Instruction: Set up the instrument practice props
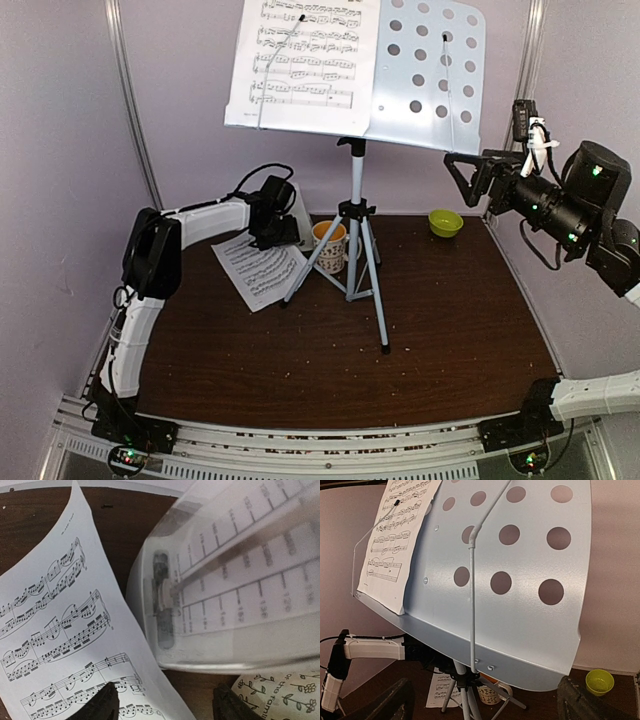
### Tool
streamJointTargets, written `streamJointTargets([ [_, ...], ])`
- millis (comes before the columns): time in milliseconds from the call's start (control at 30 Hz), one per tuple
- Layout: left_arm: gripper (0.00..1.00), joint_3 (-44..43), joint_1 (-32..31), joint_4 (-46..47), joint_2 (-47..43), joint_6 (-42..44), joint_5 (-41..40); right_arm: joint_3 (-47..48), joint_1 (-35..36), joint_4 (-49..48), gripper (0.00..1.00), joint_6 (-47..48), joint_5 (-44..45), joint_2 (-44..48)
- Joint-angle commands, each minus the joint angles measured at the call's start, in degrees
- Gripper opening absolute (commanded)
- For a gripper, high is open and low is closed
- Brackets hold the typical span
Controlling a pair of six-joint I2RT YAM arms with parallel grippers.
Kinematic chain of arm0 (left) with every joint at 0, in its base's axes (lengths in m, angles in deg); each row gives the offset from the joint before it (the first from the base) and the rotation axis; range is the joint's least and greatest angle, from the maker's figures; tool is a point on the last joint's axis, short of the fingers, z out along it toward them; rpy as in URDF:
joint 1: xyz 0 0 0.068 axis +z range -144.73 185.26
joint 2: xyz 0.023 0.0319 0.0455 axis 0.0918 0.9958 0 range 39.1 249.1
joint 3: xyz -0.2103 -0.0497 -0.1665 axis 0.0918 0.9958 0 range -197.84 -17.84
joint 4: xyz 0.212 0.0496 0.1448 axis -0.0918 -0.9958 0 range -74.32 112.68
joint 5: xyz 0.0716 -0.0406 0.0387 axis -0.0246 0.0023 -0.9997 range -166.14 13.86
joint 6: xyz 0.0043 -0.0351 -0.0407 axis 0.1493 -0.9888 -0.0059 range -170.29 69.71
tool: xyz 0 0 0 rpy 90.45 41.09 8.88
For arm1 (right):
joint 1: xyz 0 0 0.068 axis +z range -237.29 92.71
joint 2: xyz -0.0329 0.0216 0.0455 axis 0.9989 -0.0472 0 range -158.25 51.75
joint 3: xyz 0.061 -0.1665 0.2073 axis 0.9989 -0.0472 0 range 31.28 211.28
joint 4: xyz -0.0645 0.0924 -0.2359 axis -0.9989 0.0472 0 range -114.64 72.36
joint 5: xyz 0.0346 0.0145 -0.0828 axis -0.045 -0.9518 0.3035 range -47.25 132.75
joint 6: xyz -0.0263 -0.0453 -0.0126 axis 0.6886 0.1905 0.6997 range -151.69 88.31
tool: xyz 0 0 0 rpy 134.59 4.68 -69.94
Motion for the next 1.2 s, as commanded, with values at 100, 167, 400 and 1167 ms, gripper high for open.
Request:
streamJointTargets([
  [100,0.33,-1.04,-0.28,-0.36,-0.50,-1.71,1.46,-0.85,-0.09,-0.36,1.00,-0.49,-0.62,0.75],
  [167,0.16,1.20,-0.35,-0.12,-3.02,-2.46,1.15,-0.82,-0.15,-0.29,1.00,-0.61,-0.54,0.97],
  [400,0.00,15.89,0.03,4.14,-18.21,-4.09,-3.69,-1.16,-0.10,-0.43,1.00,-0.96,-0.72,1.73],
  [1167,0.64,30.75,12.76,10.52,-26.28,10.88,11.49,-2.44,-0.09,-0.72,1.00,-2.59,-2.05,3.28],
])
